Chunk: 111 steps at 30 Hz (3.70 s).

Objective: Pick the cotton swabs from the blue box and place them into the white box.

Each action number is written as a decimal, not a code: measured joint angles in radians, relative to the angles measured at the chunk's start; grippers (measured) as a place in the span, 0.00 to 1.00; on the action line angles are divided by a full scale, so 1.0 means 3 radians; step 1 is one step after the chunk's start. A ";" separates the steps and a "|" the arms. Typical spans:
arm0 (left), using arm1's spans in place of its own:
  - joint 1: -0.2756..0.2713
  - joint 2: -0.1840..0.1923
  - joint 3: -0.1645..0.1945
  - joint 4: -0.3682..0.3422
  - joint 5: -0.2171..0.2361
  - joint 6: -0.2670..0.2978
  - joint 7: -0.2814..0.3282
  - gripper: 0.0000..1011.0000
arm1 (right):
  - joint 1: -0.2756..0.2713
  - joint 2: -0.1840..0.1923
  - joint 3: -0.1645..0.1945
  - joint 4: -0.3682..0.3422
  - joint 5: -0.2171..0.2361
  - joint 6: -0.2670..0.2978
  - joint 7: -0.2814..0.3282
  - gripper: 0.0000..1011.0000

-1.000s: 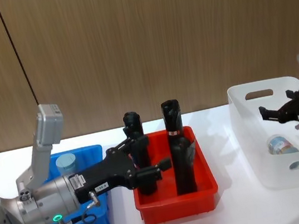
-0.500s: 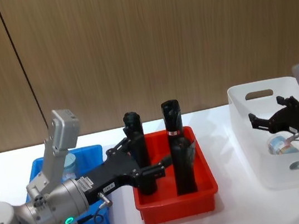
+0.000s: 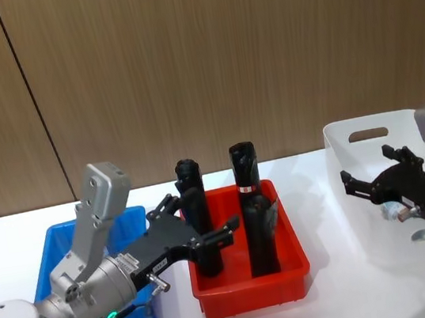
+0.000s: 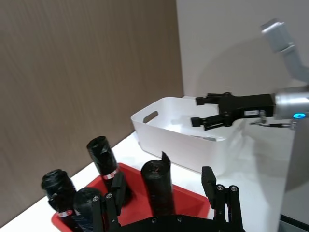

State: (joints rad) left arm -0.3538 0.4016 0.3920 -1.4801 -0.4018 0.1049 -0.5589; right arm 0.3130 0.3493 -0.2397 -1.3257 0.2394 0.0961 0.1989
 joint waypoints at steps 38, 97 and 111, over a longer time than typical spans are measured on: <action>0.0345 -0.0058 0.0187 -0.0436 0.0597 -0.0273 0.1625 0.99 | -0.1084 -0.0041 0.0048 -0.1460 0.0161 -0.0207 -0.0440 0.99; 0.0389 -0.0065 0.0207 -0.0487 0.0671 -0.0303 0.1826 0.99 | -0.0646 -0.0052 0.0107 -0.0897 0.0436 0.0224 0.0464 0.99; 0.0389 -0.0065 0.0208 -0.0487 0.0671 -0.0304 0.1826 0.99 | -0.0316 -0.0176 0.0044 -0.0364 0.0364 0.0218 0.0764 0.99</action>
State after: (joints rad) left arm -0.2372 0.3821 0.4542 -1.6262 -0.2004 0.0139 -0.0110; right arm 0.2181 0.2964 -0.2264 -1.4348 0.3485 0.1615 0.4282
